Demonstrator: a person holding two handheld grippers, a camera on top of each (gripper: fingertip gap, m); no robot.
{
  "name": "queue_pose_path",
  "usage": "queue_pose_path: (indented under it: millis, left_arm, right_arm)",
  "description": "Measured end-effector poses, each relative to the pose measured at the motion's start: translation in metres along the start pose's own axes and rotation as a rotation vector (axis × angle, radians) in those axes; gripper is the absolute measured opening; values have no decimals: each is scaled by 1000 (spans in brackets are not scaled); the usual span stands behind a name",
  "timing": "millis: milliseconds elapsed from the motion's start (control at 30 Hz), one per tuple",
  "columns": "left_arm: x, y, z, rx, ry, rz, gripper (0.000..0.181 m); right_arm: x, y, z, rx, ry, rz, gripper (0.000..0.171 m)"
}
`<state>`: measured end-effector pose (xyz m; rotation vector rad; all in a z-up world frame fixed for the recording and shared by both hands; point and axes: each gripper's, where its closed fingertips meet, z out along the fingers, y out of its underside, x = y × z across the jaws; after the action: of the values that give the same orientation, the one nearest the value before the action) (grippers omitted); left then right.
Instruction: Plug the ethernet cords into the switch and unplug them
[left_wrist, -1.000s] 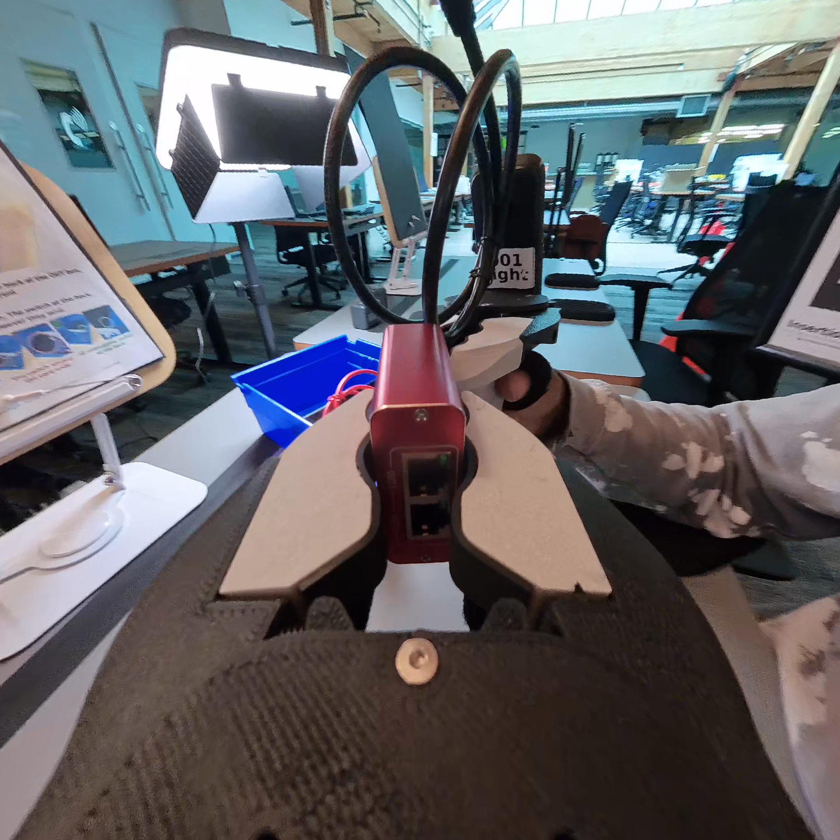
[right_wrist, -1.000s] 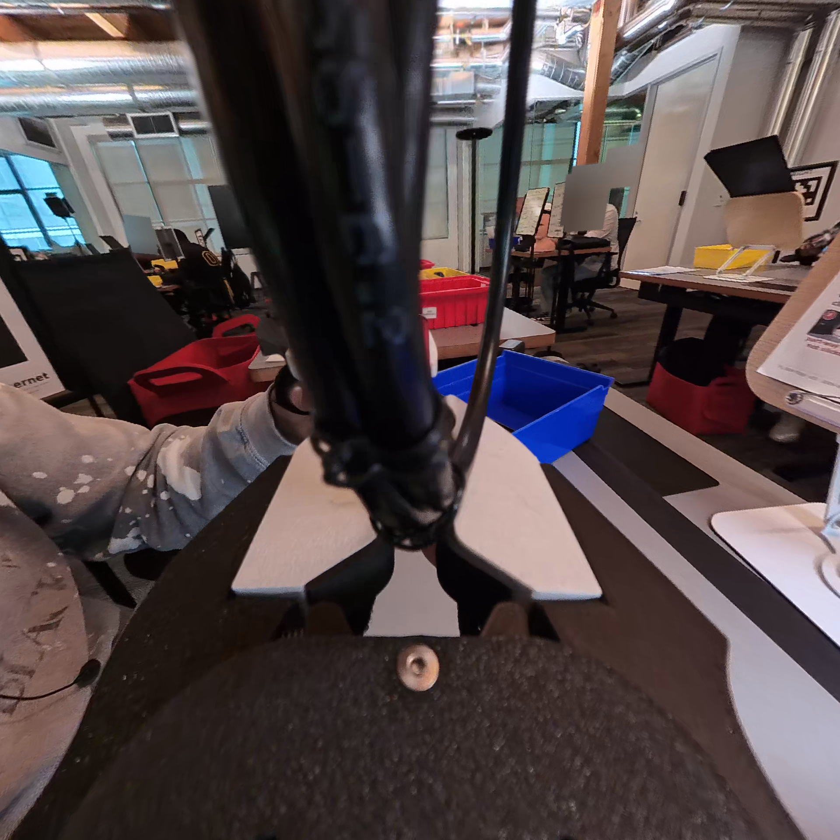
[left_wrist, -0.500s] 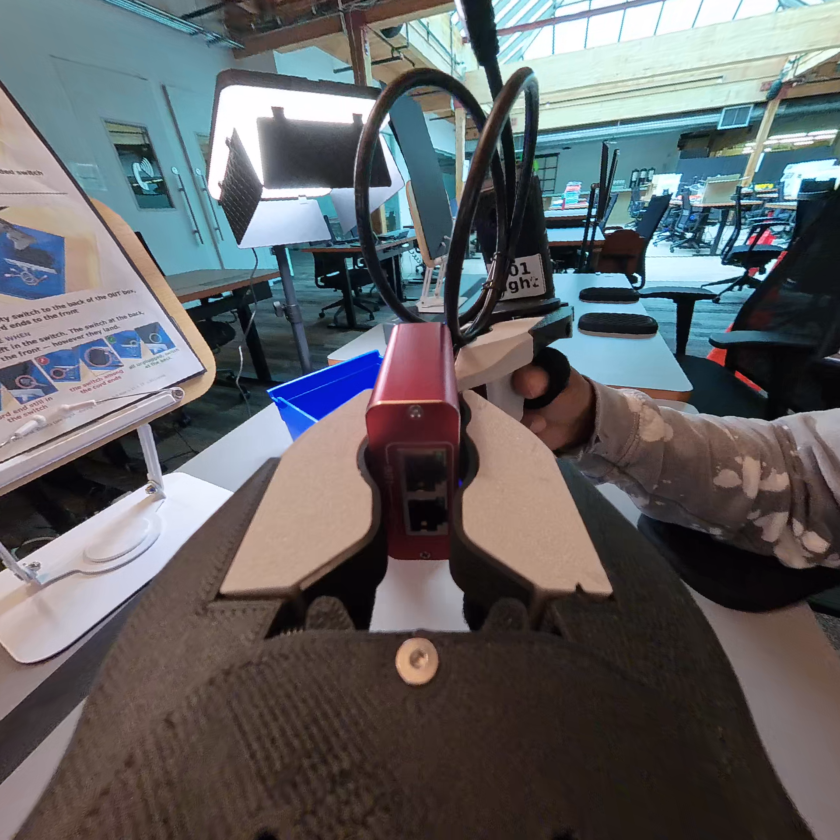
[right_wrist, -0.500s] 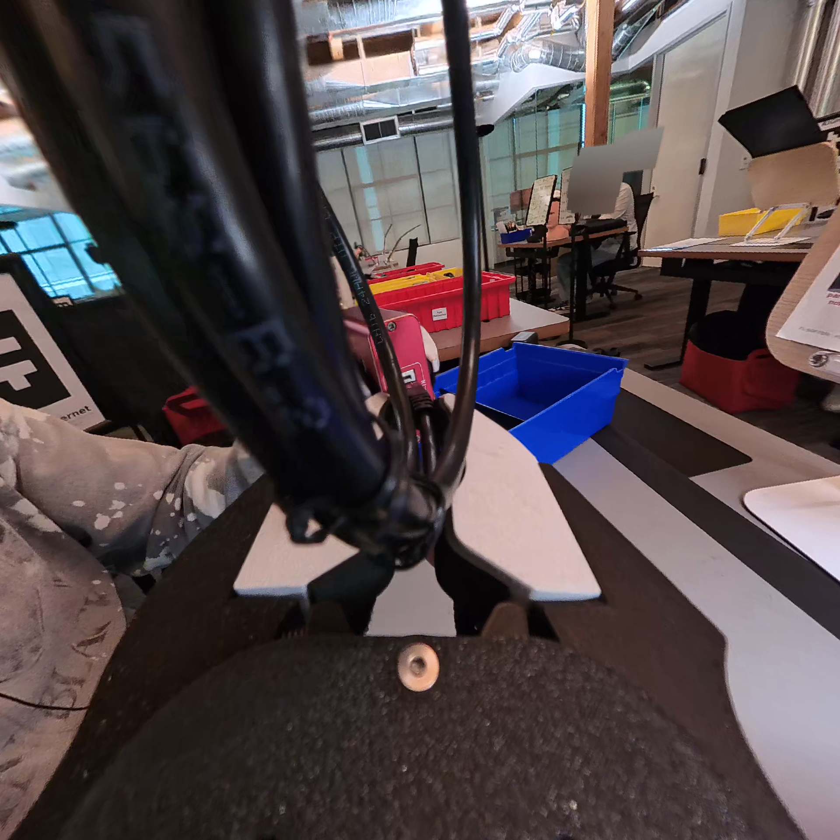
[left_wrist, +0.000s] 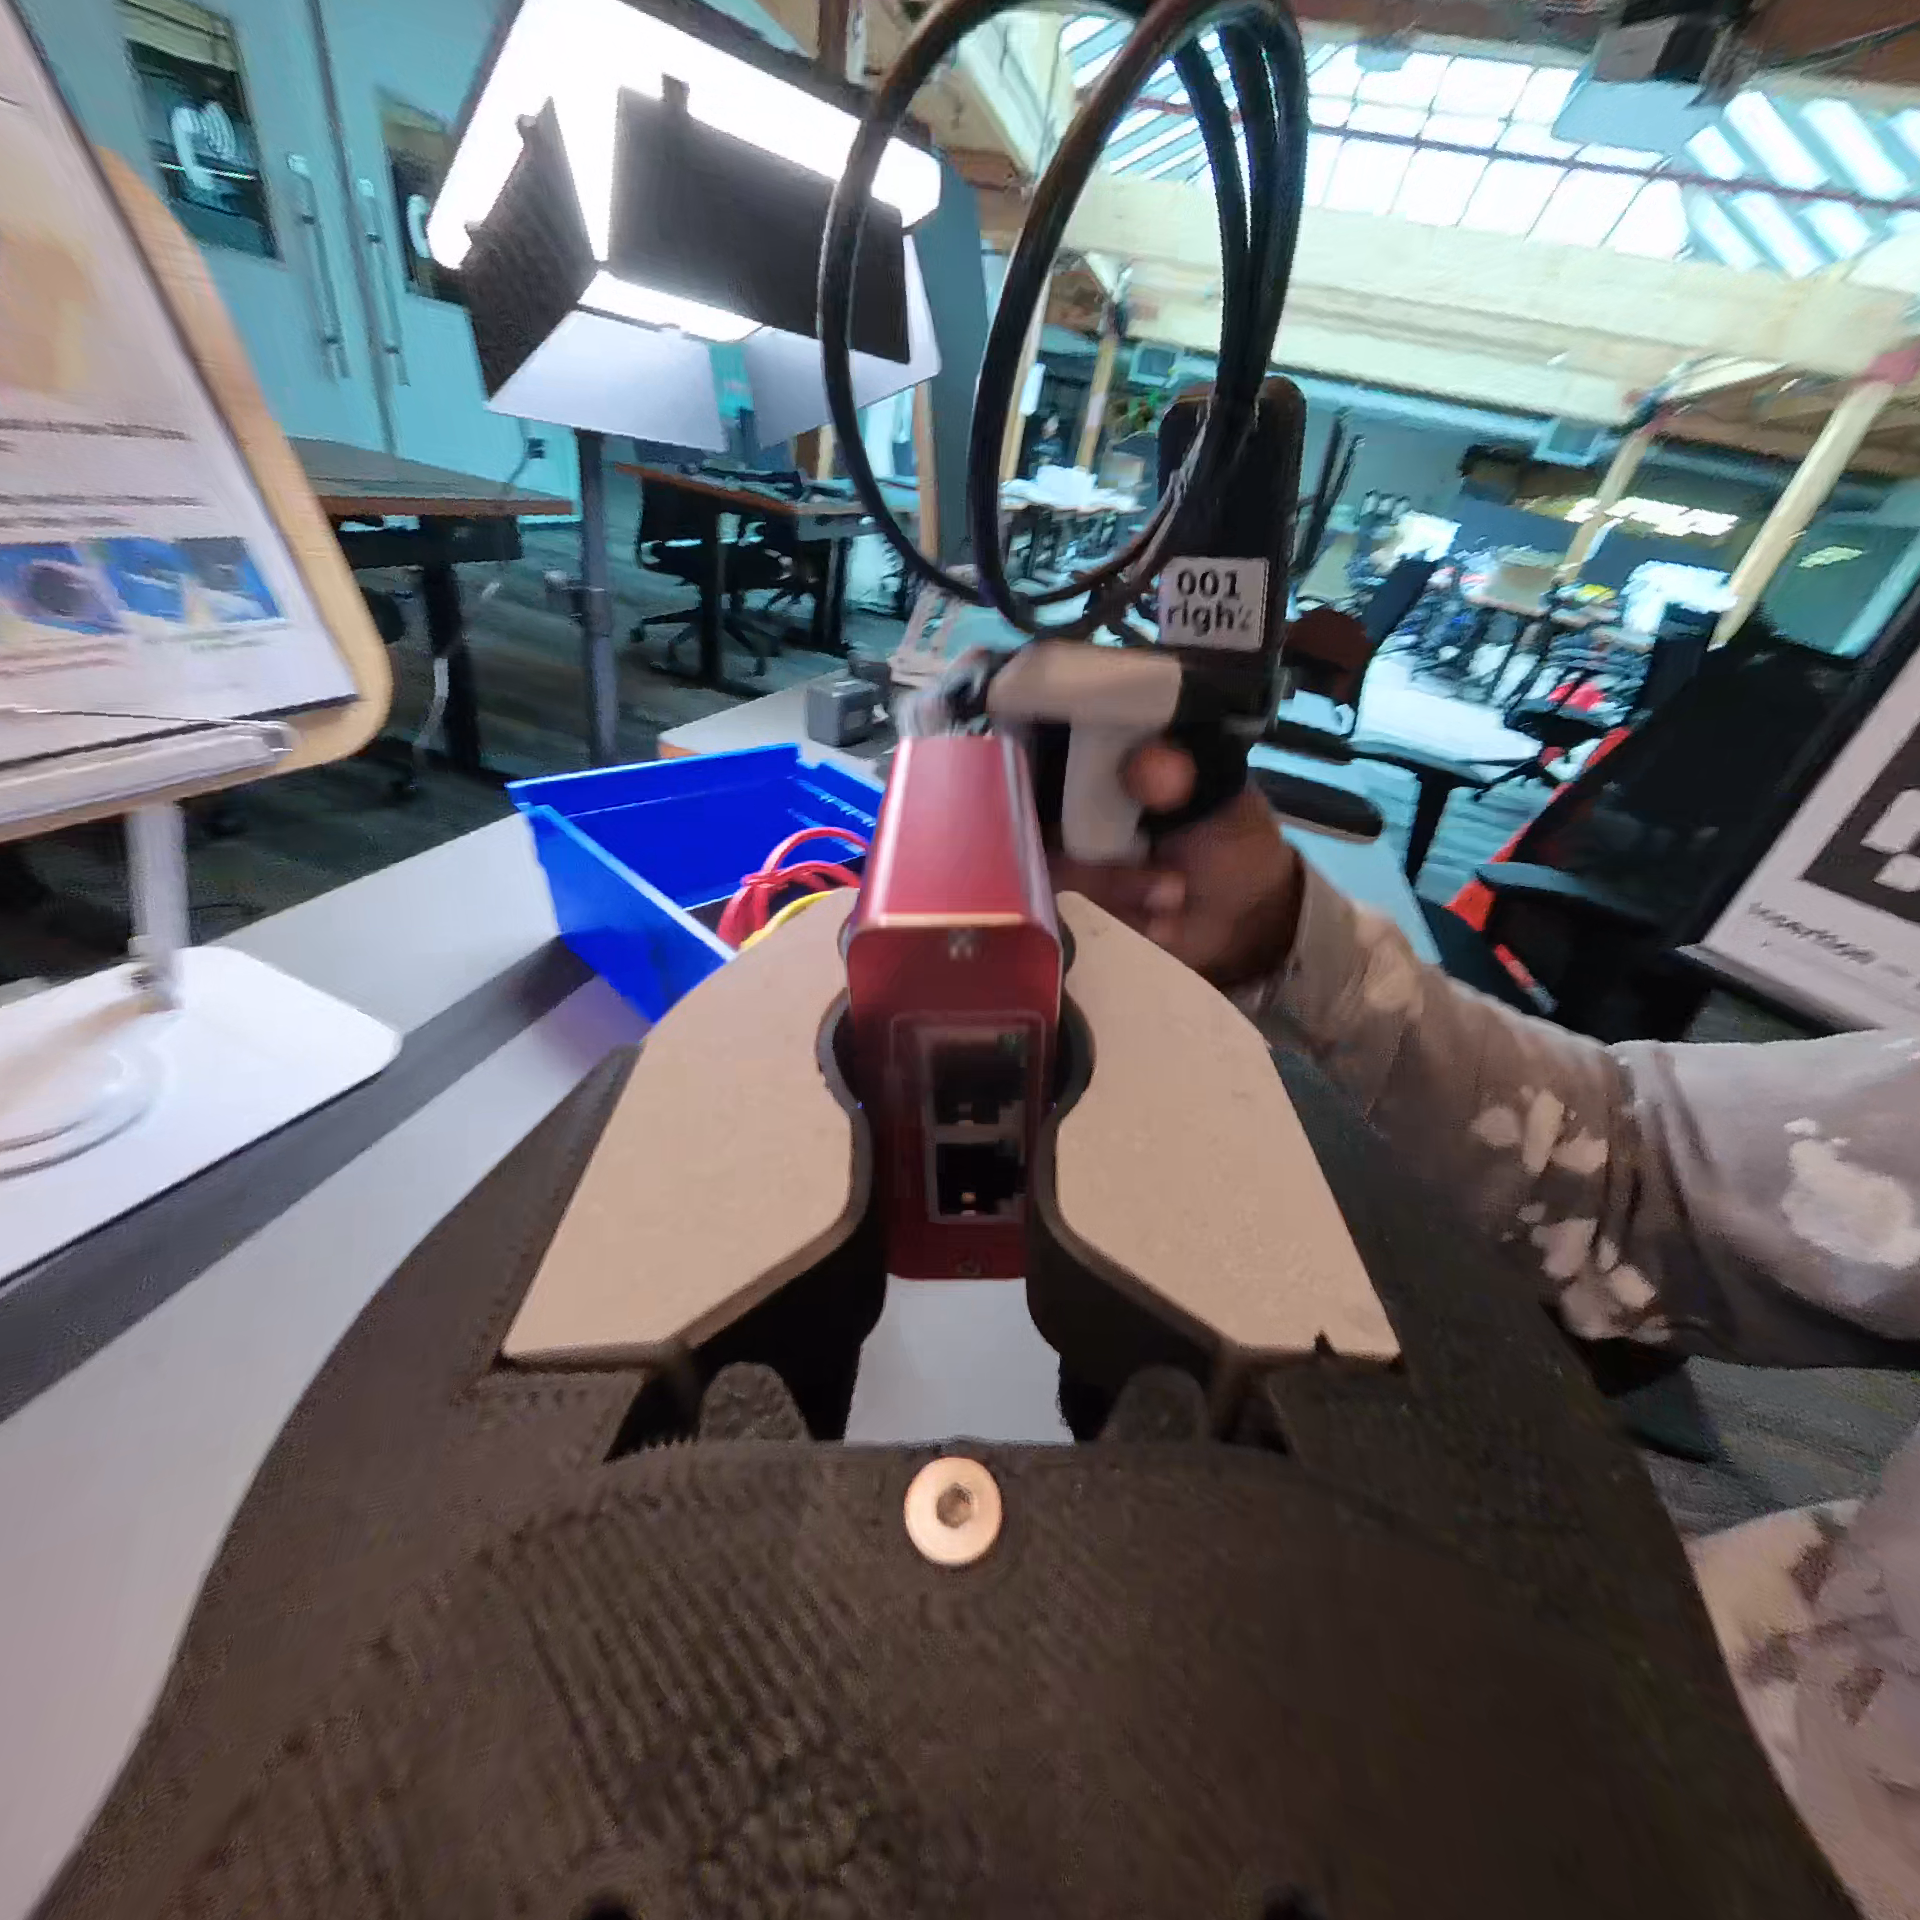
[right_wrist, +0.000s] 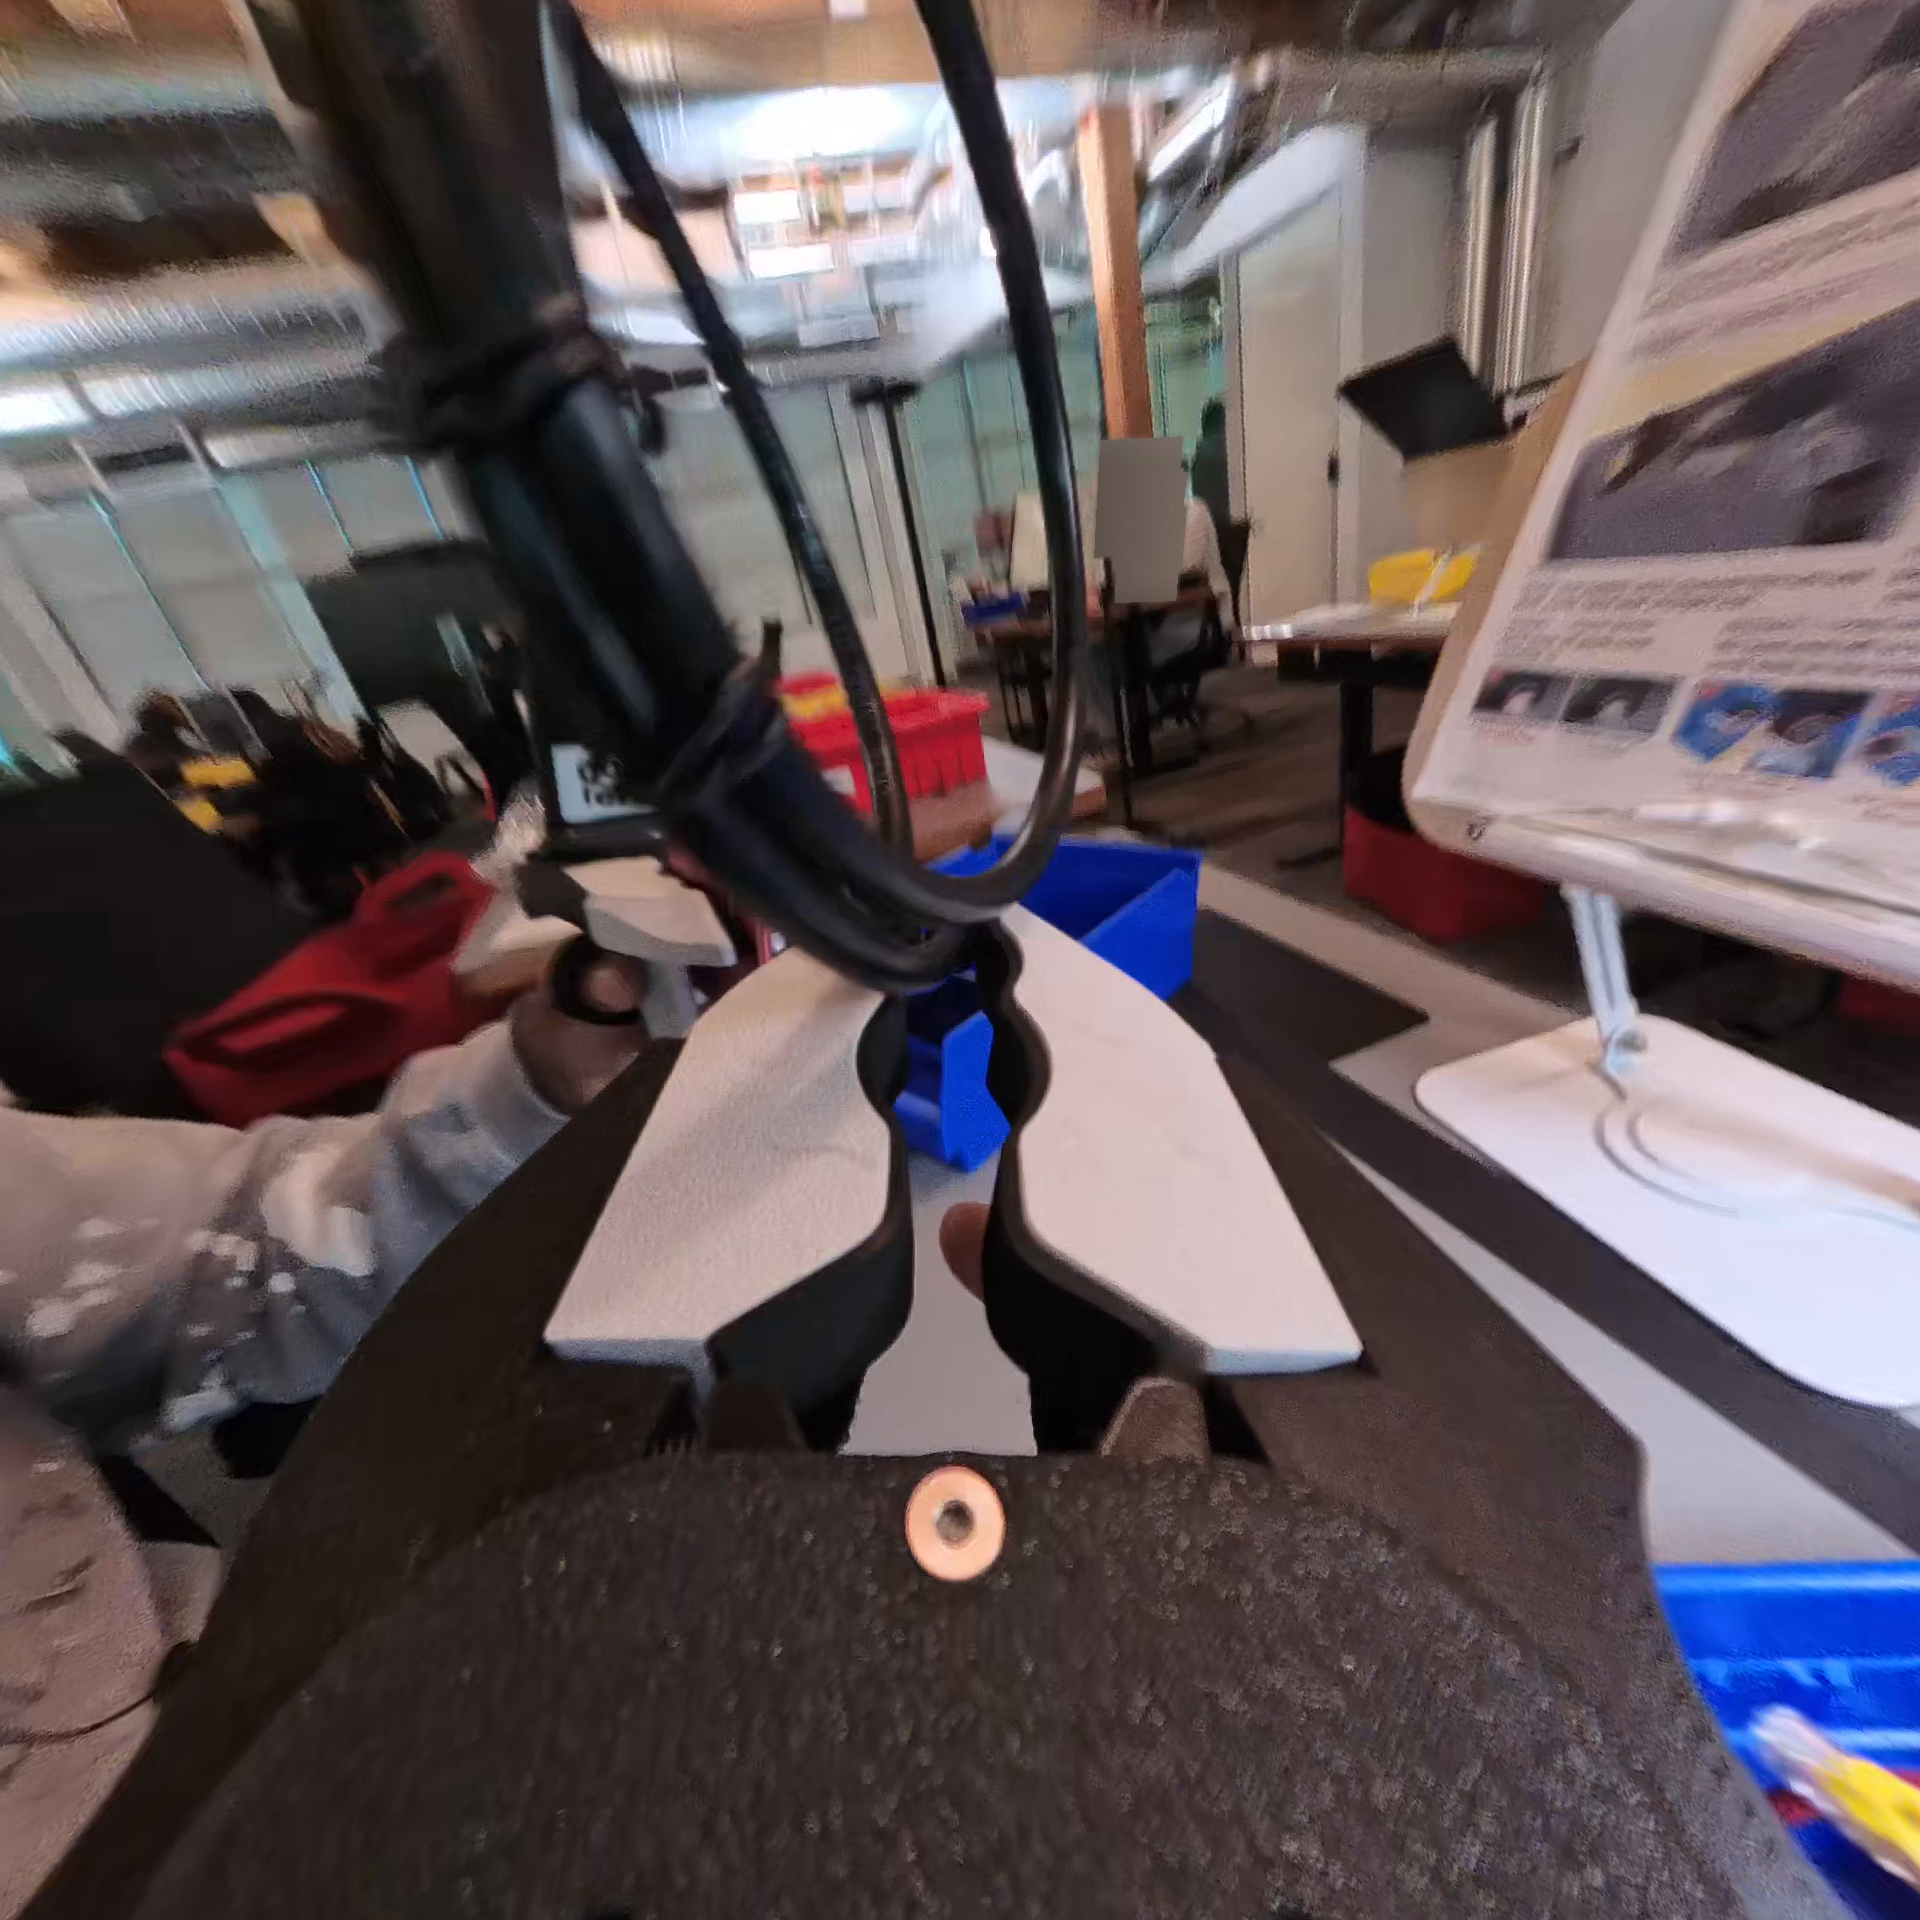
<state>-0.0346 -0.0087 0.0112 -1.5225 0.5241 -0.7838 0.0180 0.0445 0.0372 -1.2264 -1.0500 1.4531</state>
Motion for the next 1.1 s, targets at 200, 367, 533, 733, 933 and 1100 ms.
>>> queue_pose_path:
  millis: [200, 367, 533, 733, 933, 1100]
  left_arm:
    - [-11, -36, -34, 85, -43, 32, 30]
    - [-11, -48, -49, 98, -79, 63, 29]
    - [-12, -58, -58, 122, -92, 79, 28]
    - [-10, -61, -58, 126, -82, 77, 29]
    - [-11, -58, -58, 113, -84, 81, 29]
    - [-17, -53, -55, 98, -84, 64, 29]
  right_arm:
    - [11, -25, -42, -50, 78, -65, 8]
    - [61, 7, -86, -313, 247, -19, 10]
    - [75, 60, -143, -663, 261, 159, 10]
    - [74, 122, -196, -1037, 210, 463, 10]
    - [139, 106, -229, -1157, 505, 405, 21]
    - [170, 74, -219, -1182, 642, 134, 32]
